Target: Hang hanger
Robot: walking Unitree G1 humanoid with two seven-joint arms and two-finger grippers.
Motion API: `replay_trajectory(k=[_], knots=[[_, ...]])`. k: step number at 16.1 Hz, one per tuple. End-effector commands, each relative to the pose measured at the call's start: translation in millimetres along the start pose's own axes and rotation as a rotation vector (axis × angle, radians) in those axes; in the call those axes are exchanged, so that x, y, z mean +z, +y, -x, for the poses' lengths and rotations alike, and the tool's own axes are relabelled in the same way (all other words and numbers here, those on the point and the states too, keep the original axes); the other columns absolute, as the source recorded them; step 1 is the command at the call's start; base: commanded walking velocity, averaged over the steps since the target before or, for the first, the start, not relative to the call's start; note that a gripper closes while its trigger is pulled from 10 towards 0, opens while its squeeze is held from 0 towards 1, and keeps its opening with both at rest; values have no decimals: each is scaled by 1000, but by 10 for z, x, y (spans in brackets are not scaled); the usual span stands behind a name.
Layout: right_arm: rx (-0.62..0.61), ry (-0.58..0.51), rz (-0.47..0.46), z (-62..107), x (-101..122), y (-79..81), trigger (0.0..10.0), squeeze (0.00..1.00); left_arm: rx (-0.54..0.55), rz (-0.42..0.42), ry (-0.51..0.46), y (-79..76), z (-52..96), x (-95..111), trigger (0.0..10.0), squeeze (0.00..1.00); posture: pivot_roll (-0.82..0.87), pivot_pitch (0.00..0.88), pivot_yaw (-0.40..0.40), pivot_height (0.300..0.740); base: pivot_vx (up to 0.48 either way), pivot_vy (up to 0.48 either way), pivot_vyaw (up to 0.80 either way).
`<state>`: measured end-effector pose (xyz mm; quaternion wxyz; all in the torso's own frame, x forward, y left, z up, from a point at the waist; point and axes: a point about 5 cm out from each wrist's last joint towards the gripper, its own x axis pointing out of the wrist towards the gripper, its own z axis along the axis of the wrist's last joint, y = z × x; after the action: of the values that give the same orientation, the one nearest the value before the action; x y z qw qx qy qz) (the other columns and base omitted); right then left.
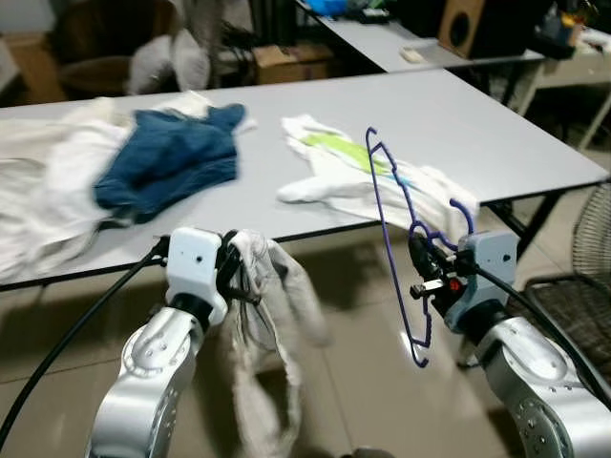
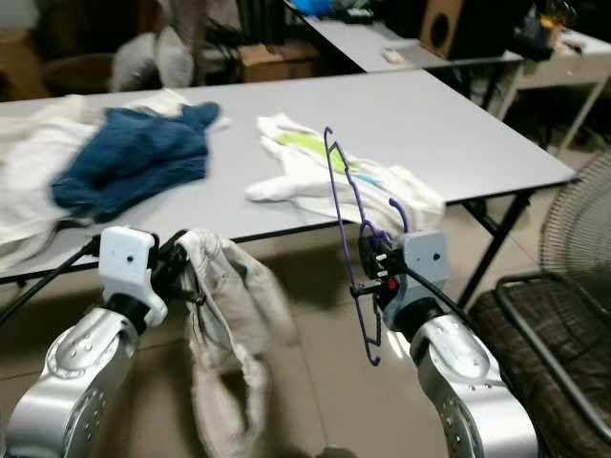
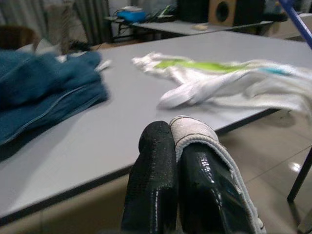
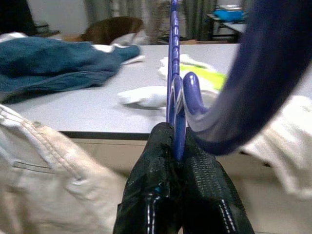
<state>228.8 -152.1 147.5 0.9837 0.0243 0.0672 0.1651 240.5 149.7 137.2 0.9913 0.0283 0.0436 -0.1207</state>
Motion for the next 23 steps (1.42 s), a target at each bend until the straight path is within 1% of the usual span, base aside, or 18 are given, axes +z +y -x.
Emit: replay_trajectory(k=[1, 2, 4, 7, 8, 10, 11, 13, 19, 21, 23], knots=[[24, -1, 14, 5, 17, 17, 10000, 0, 10, -10, -44, 31, 2, 82, 10000, 0, -132, 0, 42, 740, 0, 0, 0], [32, 14, 41, 9, 4, 10, 10000, 0, 9, -10, -42, 24, 2, 75, 10000, 0, -132, 0, 42, 740, 0, 0, 0], [59, 8, 93, 13, 17, 3, 10000, 0, 15, -5, -36, 12, -1, 57, 10000, 0, -135, 0, 38, 740, 0, 0, 0], [51, -2, 90, -9, 32, -10, 10000, 0, 29, -1, -39, 21, 1, 53, 10000, 0, -134, 0, 35, 740, 0, 0, 0], [64, -11, 83, -22, 52, -4, 10000, 0, 46, -19, -46, 28, 2, 67, 10000, 0, -128, 0, 21, 740, 0, 0, 0], [96, -20, 125, -37, 83, 10, 10000, 0, 57, -20, -44, 21, -6, 70, 10000, 0, -127, 0, 16, 740, 0, -396, 0], [93, -23, 131, -47, 83, 8, 10000, 0, 58, -24, -44, 1, -16, 68, 10000, 0, -126, 0, 14, 740, 0, -480, 0], [77, -28, 112, -59, 87, -9, 10000, 0, 59, -23, -44, -7, -27, 70, 10000, 0, -127, 0, 14, 740, 0, -480, 0], [32, -27, 102, -54, 83, -61, 10000, 0, 57, -26, -41, -32, -23, 70, 10000, 0, -126, 0, 16, 740, 0, -455, 0], [22, -33, 112, -44, 98, -77, 10000, 0, 41, 29, -32, -62, -19, 52, 10000, 0, -130, 0, 18, 740, 0, 0, 0], [20, -51, 132, -32, 127, -74, 10000, 0, 11, 3, -65, -109, -29, 99, 10000, 0, -134, 0, 19, 740, 0, 0, 0]])
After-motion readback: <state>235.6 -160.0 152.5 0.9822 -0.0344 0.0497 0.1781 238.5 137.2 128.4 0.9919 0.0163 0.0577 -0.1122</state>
